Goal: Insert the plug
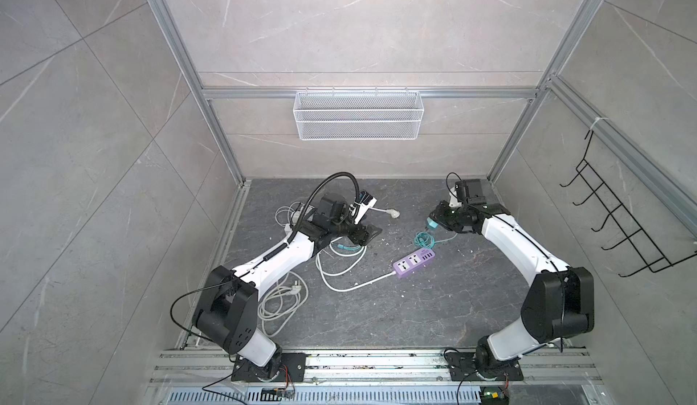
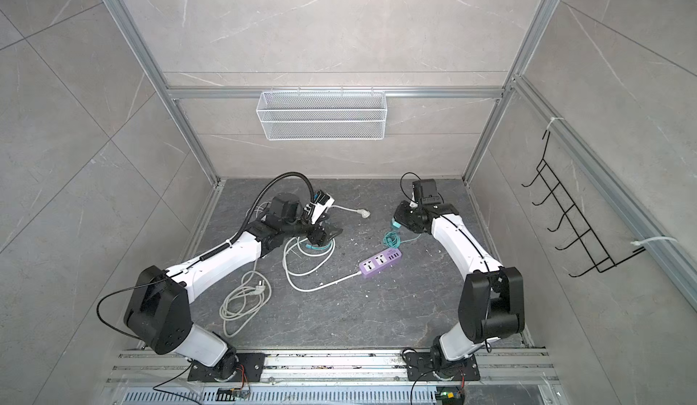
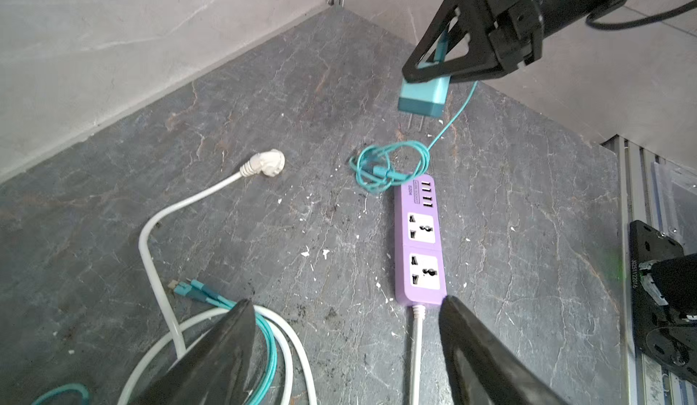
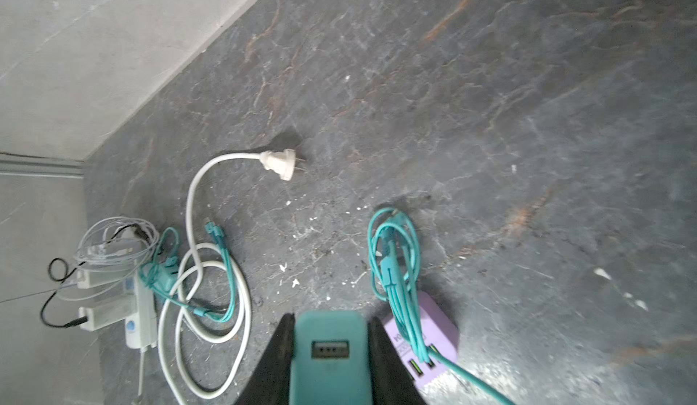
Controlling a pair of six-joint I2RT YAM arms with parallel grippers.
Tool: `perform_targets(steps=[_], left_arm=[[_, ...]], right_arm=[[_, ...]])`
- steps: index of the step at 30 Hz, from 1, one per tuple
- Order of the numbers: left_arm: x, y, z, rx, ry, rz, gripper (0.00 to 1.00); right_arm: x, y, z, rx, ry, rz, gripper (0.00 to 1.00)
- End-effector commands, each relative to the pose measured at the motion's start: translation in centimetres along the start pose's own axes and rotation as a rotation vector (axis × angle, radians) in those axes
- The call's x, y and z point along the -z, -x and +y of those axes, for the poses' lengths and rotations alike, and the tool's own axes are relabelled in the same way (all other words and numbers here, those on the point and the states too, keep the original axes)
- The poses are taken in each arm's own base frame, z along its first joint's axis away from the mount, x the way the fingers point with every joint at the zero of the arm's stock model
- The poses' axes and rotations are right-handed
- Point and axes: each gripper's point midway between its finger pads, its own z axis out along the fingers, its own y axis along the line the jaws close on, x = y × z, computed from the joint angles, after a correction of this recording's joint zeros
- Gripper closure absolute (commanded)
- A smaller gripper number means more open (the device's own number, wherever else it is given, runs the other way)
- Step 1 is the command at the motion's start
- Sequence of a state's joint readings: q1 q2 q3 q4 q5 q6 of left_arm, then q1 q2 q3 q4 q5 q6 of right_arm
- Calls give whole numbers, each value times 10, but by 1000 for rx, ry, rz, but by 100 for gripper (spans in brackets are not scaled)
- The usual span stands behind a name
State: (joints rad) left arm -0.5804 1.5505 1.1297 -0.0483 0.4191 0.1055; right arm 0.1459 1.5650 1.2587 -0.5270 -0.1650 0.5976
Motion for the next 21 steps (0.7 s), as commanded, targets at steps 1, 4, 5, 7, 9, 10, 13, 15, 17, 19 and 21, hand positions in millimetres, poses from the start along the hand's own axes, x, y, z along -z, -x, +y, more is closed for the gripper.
perform_targets(steps=[1, 4, 5, 7, 9, 10, 13, 15, 17, 19, 21], left_arm=[[-4, -2, 4, 43, 21, -23, 25], [-21, -22, 6, 85, 4, 18, 30], [-27, -30, 8, 93, 6, 39, 33], [-38, -43, 9, 106, 4, 70, 38], [-46, -53, 11, 126, 3, 87, 40], [-48, -57, 10, 136, -5, 89, 40], [-50, -63, 9, 150, -5, 86, 41], [-47, -65, 8, 153, -5, 83, 41], [-43, -67, 12, 146, 28, 85, 41], [-39, -68, 12, 134, 44, 84, 41], [-35, -68, 10, 130, 44, 78, 41]], right_arm=[[5, -14, -23, -1, -111, -13, 98], [-3, -31, -33, -35, -144, -5, 98], [-5, -37, -34, -36, -161, -4, 98], [-7, -48, -34, -29, -205, -4, 98], [-10, -59, -33, -33, -230, -3, 98], [-12, -63, -31, -35, -240, -5, 98], [-15, -75, -27, -52, -266, -21, 98], [-16, -81, -24, -67, -285, -36, 98], [-16, -87, -24, -78, -312, -50, 98], [-14, -93, -22, -86, -329, -71, 99], [-11, -97, -19, -93, -340, -93, 99]])
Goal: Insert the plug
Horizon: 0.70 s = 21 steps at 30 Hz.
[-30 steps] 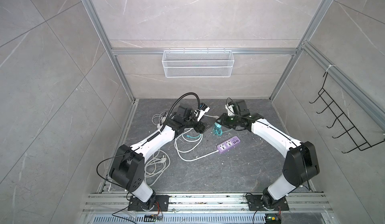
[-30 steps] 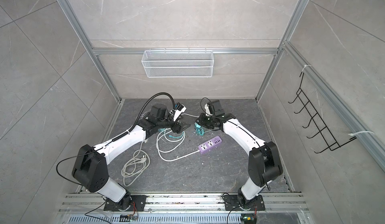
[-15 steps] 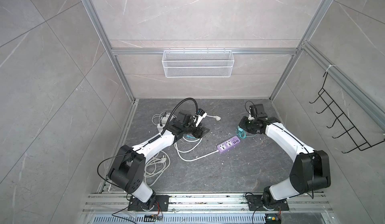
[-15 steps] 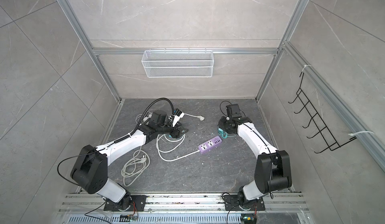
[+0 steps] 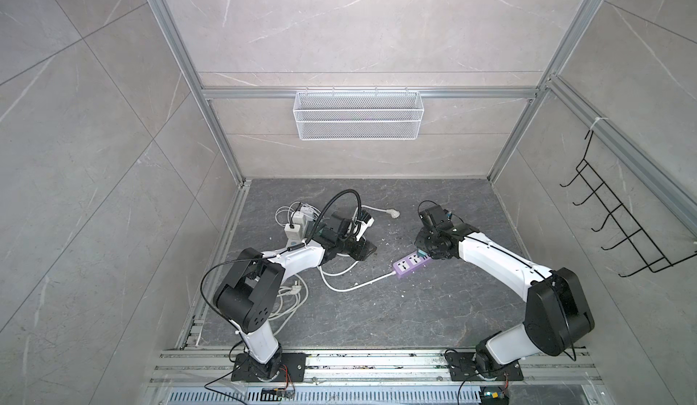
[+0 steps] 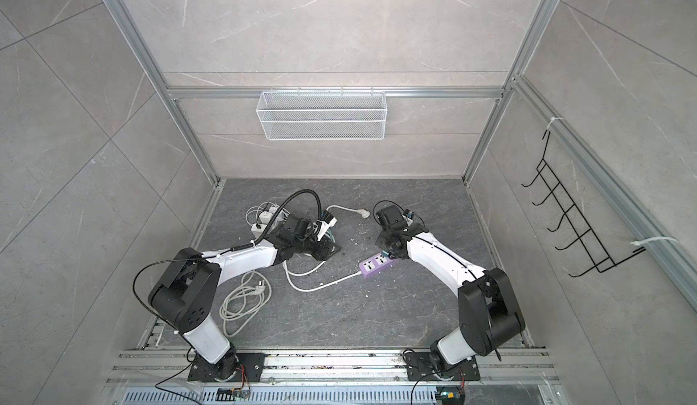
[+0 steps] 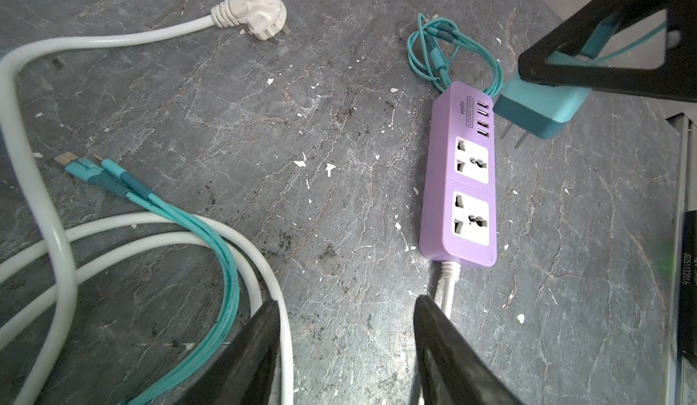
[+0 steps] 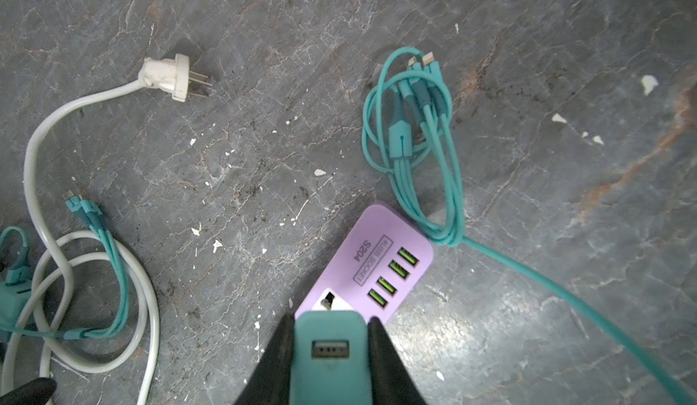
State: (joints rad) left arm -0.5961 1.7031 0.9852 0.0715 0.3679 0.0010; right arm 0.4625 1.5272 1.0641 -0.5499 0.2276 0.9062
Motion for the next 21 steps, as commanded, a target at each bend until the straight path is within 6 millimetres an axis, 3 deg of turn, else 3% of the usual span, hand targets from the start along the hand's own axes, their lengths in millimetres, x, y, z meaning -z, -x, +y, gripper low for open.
perform_targets(steps=[1, 12, 21], left_arm=[[18, 25, -8, -35, 10, -96, 41], [34, 20, -7, -31, 50, -112, 43], [52, 26, -3, -58, 116, -116, 43]], right_arm=[[6, -2, -12, -60, -75, -72, 100], [21, -9, -7, -116, -196, -263, 100], [18, -6, 14, -115, -243, -319, 100]])
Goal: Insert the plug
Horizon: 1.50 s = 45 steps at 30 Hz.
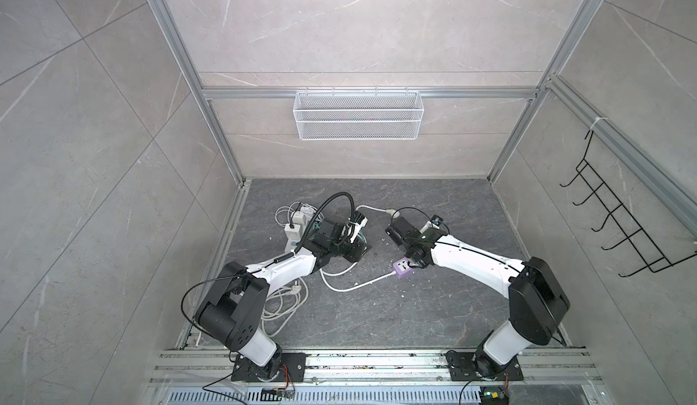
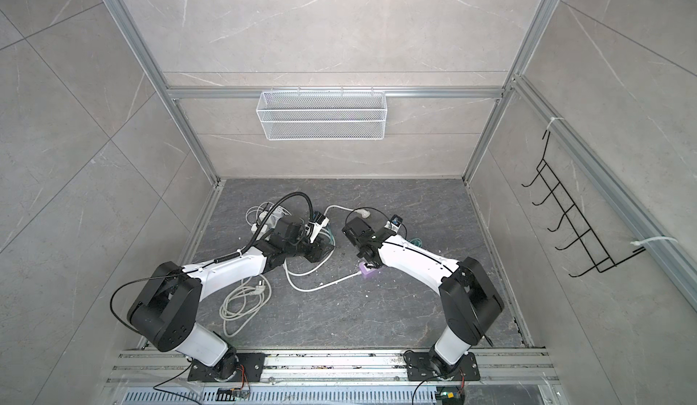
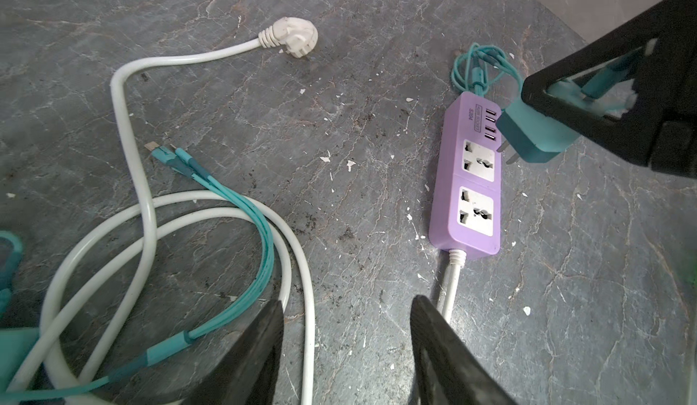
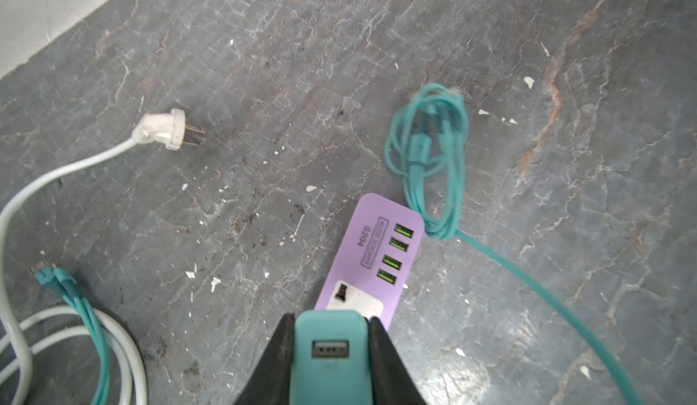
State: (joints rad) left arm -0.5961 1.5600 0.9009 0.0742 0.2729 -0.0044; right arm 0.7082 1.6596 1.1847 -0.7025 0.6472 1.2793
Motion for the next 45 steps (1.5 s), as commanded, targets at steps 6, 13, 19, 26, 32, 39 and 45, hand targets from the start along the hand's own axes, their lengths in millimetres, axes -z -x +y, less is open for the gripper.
perform_targets(steps=[6, 13, 19, 26, 32, 39, 45], left_arm=[[45, 30, 6, -34, 113, -125, 45], [61, 30, 28, 16, 202, -153, 46], [72, 33, 33, 23, 237, -179, 47], [72, 31, 36, 28, 248, -178, 47], [72, 31, 34, 18, 236, -179, 47], [70, 29, 34, 9, 224, -172, 47], [67, 27, 31, 8, 205, -165, 49]], right_arm=[[-2, 4, -4, -19, -75, -57, 100], [-15, -8, 1, -3, -99, -28, 100], [-18, -11, -4, -3, -120, -35, 100], [-22, -13, -7, -7, -144, -44, 100], [-22, -15, -8, -13, -160, -65, 100], [-14, -10, -5, -27, -183, -125, 100], [-11, -7, -2, -30, -195, -163, 100]])
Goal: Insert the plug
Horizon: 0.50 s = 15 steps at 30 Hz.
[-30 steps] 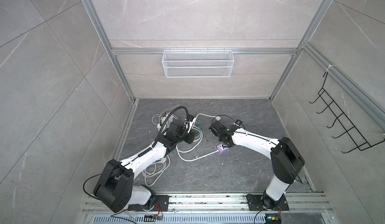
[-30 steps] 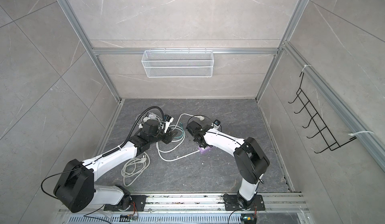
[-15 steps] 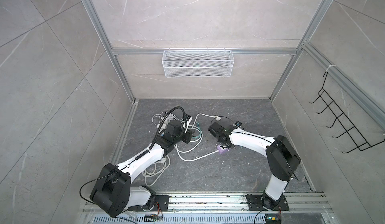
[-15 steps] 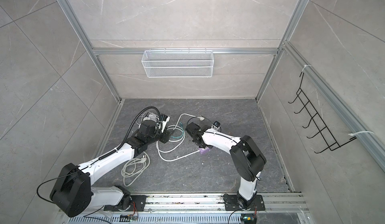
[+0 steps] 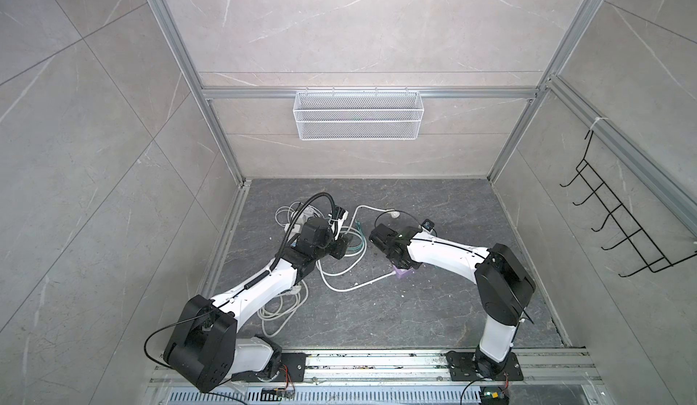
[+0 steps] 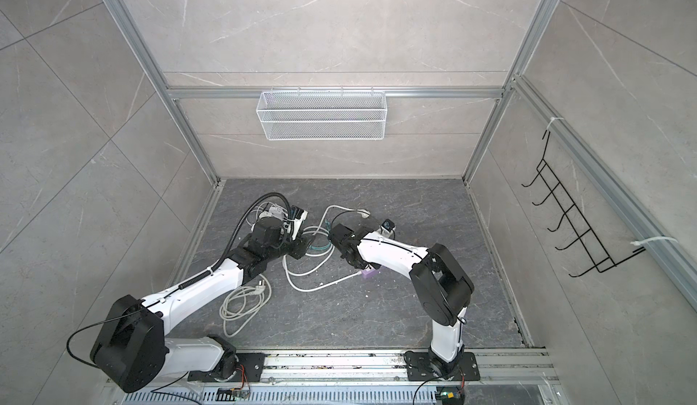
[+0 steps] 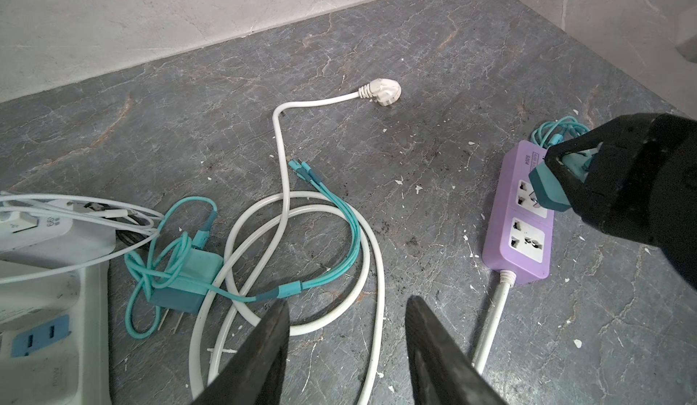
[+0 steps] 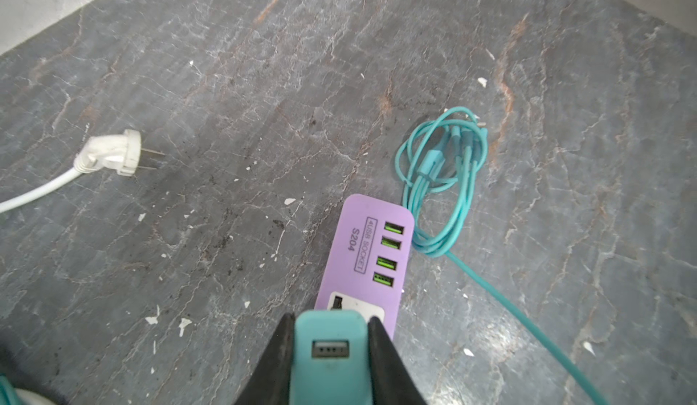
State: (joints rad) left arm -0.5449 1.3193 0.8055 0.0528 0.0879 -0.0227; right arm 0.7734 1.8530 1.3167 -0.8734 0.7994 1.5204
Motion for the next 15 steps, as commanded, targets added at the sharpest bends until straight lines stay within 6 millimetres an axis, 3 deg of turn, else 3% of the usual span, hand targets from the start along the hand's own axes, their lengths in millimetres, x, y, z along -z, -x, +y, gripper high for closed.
perform_targets(steps=[1, 15], left_arm=[[3, 8, -3, -8, -25, -36, 49], [-1, 3, -4, -7, -38, -17, 50]], right_arm=[[-1, 5, -3, 8, -43, -52, 100], [-8, 0, -8, 4, -75, -60, 100]])
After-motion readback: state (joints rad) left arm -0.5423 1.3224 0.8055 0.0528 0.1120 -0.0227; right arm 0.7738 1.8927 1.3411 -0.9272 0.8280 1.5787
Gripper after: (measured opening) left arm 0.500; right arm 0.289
